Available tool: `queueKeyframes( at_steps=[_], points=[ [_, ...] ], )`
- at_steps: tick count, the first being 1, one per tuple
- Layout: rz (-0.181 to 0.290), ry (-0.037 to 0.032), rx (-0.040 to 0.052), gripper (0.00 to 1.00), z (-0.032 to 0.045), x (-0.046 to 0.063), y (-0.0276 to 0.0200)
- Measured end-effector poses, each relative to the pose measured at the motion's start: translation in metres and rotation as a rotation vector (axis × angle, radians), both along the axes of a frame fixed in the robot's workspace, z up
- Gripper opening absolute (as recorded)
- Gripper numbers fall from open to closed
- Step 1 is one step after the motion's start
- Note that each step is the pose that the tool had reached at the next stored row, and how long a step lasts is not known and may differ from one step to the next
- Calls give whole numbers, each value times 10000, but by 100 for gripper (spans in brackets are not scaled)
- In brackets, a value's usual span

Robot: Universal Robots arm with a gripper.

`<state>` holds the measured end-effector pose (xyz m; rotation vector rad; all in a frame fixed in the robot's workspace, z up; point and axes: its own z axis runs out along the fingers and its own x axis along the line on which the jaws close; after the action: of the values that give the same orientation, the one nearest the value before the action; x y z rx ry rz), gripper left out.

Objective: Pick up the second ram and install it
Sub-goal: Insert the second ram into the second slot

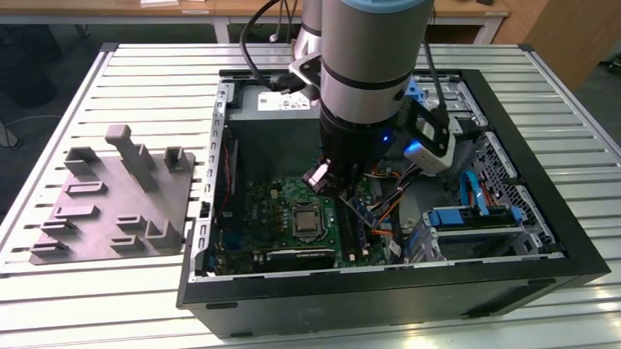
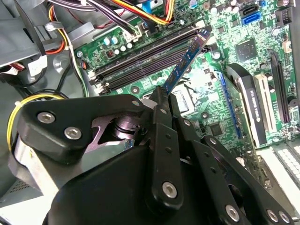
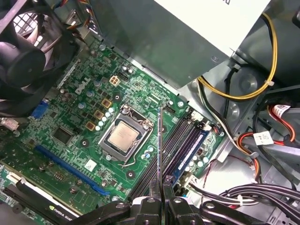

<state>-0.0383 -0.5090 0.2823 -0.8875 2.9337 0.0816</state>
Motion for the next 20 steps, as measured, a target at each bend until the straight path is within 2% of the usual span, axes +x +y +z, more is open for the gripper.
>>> queueKeyframes(
  at_steps=[6, 20],
  points=[
    [-251, 0, 1, 14, -1, 0, 0],
    [-1323, -2, -16, 14, -9, 0, 1]
  ],
)
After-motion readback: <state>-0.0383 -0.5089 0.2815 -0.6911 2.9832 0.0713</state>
